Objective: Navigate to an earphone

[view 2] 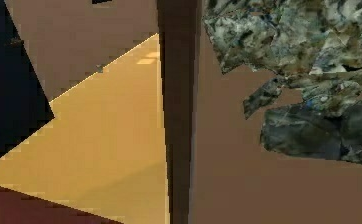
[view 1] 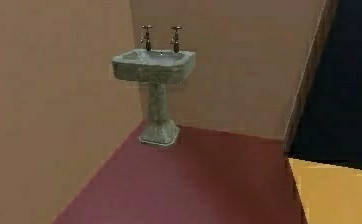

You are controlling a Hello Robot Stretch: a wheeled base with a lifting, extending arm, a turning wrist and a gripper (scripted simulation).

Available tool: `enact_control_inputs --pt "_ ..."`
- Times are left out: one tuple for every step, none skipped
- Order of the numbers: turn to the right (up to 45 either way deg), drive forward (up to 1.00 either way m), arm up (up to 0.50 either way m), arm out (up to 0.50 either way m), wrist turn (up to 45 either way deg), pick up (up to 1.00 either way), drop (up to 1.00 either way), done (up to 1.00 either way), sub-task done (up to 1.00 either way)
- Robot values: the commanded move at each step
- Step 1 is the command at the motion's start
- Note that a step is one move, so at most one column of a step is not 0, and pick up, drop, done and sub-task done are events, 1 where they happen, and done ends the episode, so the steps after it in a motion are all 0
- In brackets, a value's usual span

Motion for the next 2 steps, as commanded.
enact_control_inputs --pt "45.0 0.0 0.0 0.0 0.0 0.0 0.0 0.0 0.0" --pt "3.0 0.0 0.0 0.0 0.0 0.0 0.0 0.0 0.0"
